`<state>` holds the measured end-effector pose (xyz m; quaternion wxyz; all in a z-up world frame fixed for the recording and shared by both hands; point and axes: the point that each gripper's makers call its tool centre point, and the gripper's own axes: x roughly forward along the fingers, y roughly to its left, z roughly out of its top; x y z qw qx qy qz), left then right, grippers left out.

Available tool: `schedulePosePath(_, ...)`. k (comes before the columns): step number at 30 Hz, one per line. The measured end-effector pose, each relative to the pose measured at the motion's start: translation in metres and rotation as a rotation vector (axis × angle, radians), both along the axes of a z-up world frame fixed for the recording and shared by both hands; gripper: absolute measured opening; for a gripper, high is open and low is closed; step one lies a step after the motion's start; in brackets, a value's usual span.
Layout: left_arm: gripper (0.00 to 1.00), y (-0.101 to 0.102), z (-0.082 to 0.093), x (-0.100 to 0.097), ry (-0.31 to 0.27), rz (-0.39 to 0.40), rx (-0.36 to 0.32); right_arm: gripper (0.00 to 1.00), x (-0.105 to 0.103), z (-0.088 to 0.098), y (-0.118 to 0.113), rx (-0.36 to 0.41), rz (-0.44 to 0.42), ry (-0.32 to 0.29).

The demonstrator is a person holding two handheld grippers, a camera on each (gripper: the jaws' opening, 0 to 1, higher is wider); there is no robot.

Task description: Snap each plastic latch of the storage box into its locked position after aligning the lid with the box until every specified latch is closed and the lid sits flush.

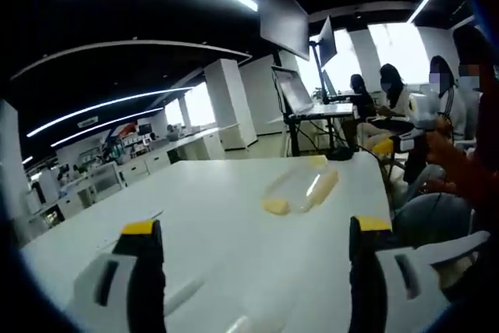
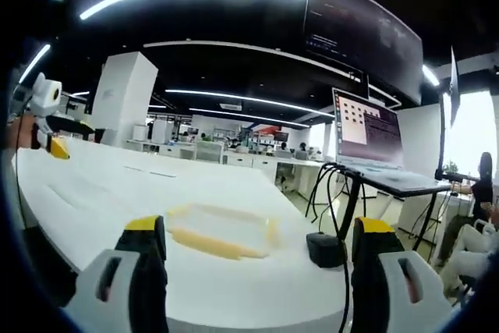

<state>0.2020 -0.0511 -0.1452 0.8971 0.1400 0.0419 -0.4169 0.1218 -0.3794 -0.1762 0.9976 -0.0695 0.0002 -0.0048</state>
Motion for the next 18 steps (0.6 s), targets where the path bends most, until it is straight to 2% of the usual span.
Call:
schedulePosePath(4,1.00,-0.011,-0.005,0.006,0.004,-0.015,0.026,1.00,0.001,-0.006,-0.003,-0.014,0.017,0.020)
schedulePosePath(14,1.00,-0.041,-0.021,0.032,0.036,-0.067,0.089,1.00,0.021,-0.016,-0.005,-0.065,0.060,0.053)
schedulePosePath(18,0.99,-0.051,-0.025,0.041,0.061,-0.091,0.082,1.00,0.032,-0.021,-0.010,-0.071,0.078,0.079)
